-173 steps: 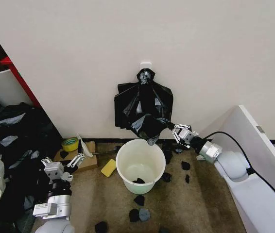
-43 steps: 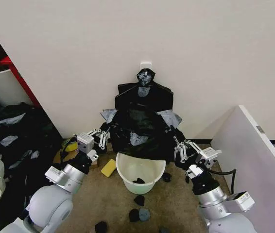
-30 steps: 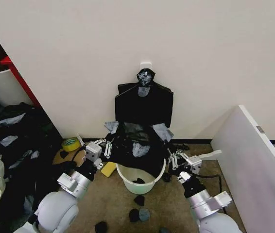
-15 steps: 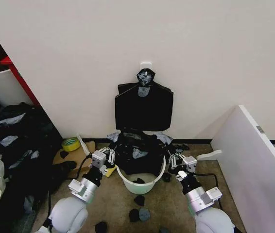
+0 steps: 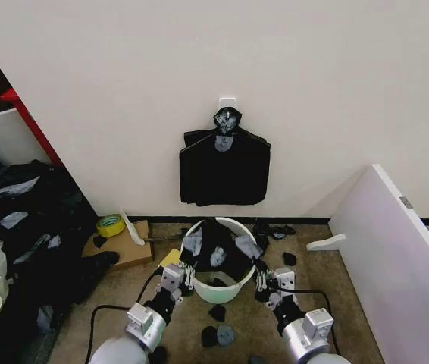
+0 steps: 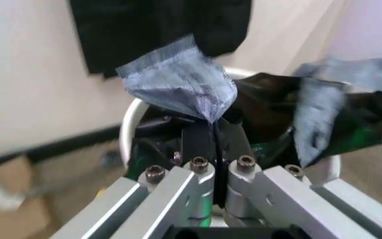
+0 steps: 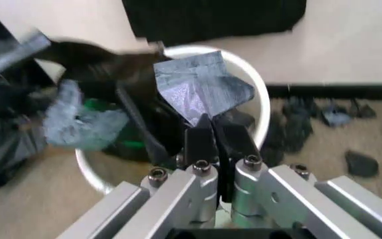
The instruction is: Place the garbage bag over the trash bin.
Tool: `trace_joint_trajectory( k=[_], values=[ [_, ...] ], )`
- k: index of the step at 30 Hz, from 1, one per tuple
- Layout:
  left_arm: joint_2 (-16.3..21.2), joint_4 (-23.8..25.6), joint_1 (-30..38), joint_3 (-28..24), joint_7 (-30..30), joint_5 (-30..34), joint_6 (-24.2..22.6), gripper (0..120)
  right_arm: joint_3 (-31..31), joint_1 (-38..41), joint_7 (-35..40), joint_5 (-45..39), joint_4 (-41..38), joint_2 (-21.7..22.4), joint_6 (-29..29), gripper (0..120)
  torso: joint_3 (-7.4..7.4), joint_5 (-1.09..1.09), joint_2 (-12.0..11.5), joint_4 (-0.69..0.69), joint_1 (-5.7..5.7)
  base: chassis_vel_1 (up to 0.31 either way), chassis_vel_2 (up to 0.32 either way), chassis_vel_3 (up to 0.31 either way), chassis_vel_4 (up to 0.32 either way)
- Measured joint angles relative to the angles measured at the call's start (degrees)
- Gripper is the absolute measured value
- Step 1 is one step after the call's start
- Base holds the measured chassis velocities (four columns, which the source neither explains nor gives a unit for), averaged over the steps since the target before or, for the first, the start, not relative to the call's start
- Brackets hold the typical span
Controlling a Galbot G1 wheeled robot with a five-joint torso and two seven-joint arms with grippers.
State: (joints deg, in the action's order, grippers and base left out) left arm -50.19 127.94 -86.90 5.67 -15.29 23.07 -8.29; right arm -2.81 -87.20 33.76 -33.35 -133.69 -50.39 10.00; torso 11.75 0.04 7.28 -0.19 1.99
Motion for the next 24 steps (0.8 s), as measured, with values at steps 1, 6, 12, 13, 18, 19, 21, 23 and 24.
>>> trace_joint_trajectory(
  k=[1,6,12,13,18,19,21,23,24],
  values=[
    [0.0,0.0,0.0,0.0,0.0,0.0,0.0,0,0.0,0.0,0.0,0.0,0.0,0.0,0.0,0,0.0,0.0,0.0,0.0,0.0,0.0,0.0,0.0,0.0],
    [3.94,5.07,-0.18,0.41,-7.03,6.08,-11.56,0,0.1,0.16,4.76,-3.3,-1.99,2.07,7.07,0,0.0,0.01,0.0,0.0,0.0,0.0,0.0,0.0,0.0],
    [5.48,6.11,-0.1,-0.81,-10.43,9.19,-17.92,0,-0.03,0.56,8.39,-6.19,-2.8,2.71,13.16,0,0.0,0.0,0.0,0.0,0.0,0.0,0.0,0.0,0.0],
    [5.5,6.07,0.08,-1.4,-11.31,9.71,-19.2,0,-0.37,0.57,9.19,-6.59,-2.79,2.73,14.66,0,0.0,0.0,0.0,0.0,0.0,0.0,0.0,0.0,0.0],
    [4.83,4.93,0.84,-2.63,-12.6,9.88,-20.51,0,-1.37,0.86,9.53,-6.25,-0.62,2.26,15.67,0,0.0,0.0,0.0,0.0,0.0,0.0,0.0,0.0,0.0],
    [4.67,4.69,0.98,-2.9,-12.8,9.89,-20.69,0,-1.63,1.03,9.47,-6.02,0.1,2.05,15.67,0,0.0,0.01,0.0,0.0,0.0,0.0,0.0,0.0,0.0],
    [4.37,3.92,1.19,-3.65,-13.17,9.89,-21.11,0,-2.22,1.43,8.95,-4.94,1.53,1.75,15.66,0,0.0,0.0,0.0,0.0,0.0,0.0,0.0,0.0,0.0],
    [4.27,3.55,1.28,-3.95,-13.27,9.87,-21.2,0,-2.47,1.59,8.55,-4.21,2.22,1.66,15.62,0,0.0,0.01,0.0,0.0,0.0,0.0,0.0,0.0,0.0],
    [4.08,2.91,1.48,-4.44,-13.38,9.78,-21.27,0,-2.76,1.79,8.05,-3.2,3.14,1.53,15.5,0,0.0,0.01,0.0,0.0,0.0,0.0,0.0,0.0,0.0]
  ],
)
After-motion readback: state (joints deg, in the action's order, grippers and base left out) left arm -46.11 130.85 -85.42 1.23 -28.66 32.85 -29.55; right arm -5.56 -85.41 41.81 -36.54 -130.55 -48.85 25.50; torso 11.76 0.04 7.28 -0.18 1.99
